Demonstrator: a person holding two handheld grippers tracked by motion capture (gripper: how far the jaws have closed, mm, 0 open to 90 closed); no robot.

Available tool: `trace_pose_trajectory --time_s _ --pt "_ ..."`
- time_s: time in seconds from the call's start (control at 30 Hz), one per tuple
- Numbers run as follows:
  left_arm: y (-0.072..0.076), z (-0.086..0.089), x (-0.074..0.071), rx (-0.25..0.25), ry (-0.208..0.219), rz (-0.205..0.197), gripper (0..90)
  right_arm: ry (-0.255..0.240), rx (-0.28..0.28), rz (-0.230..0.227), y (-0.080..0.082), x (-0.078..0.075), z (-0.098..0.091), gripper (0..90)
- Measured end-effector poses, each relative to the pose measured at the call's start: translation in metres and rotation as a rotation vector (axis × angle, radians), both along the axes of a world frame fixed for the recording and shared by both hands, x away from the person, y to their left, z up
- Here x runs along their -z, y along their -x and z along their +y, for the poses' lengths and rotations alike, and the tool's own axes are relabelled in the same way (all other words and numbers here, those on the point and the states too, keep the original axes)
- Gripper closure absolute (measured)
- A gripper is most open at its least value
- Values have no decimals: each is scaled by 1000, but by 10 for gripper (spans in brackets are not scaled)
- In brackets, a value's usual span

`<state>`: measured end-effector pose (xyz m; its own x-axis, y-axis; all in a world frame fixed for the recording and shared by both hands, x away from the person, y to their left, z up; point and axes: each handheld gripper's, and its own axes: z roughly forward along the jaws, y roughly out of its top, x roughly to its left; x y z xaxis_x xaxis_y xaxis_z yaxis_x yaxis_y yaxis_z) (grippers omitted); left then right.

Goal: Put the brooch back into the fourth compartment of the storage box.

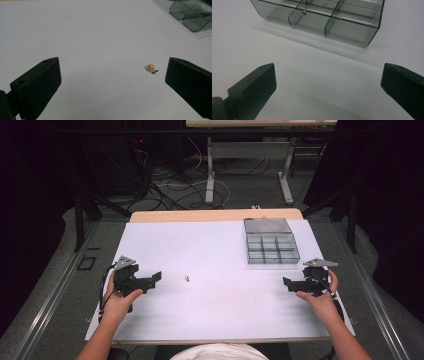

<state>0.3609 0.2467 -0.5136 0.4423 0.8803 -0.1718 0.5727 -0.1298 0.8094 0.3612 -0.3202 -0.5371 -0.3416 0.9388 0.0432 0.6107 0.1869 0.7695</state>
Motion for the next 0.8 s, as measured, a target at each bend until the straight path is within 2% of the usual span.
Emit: trace_pose_trajectory --time_s 0.23,0.33,0.47,0.63,0.8 --pt "2 -1 -2 9 -8 12 3 -8 -7 4 6 -24 8 0" --pt "2 -2 -3 6 -8 15 4 -20 -30 1 6 -28 12 0" --pt "2 -3 -4 -5 -2 15 4 -8 -46 2 6 -32 17 0" --pt "3 -1 -8 6 -12 37 4 -4 -86 -2 5 -38 27 0" --pt "4 0 -8 0 -14 34 6 -15 -119 -4 3 -46 38 0"
